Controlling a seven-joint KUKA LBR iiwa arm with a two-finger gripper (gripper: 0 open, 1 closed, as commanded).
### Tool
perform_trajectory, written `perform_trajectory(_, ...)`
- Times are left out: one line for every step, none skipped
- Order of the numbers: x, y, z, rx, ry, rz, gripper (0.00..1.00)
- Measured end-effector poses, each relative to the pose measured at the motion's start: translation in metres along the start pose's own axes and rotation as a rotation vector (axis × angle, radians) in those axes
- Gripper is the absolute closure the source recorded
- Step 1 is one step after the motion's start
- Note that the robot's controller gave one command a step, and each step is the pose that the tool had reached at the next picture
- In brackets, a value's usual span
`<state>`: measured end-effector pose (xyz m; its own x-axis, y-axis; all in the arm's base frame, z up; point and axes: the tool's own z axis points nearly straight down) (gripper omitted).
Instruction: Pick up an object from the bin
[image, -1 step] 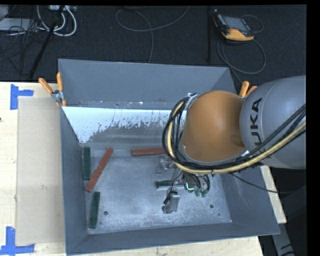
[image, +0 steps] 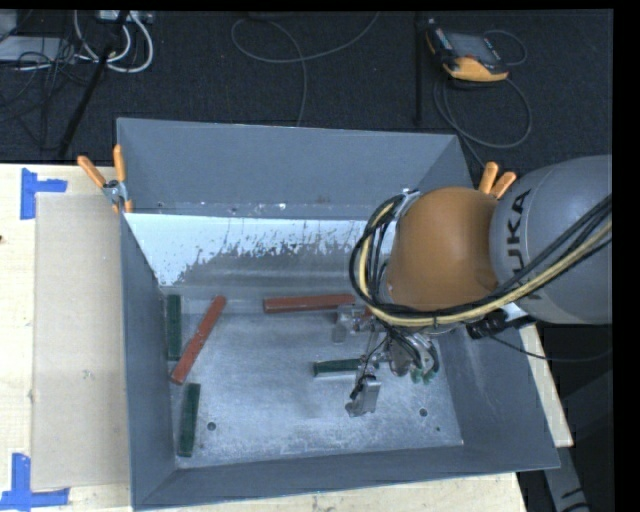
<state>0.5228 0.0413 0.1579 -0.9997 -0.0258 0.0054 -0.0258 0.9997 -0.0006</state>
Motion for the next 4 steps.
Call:
perform_trajectory(-0.06, 0.011, 0.077, -0.001, -0.003, -0.077, 0.0)
perform_trajectory(-0.031, -0.025, 0.089, 0.0, 0.0, -0.098, 0.0)
perform_trajectory(-0.033, -0.023, 0.088, -0.001, -0.004, -0.097, 1.0)
perform_trajectory(-0.043, -0.009, -0.165, 0.001, -0.016, -0.309, 1.0)
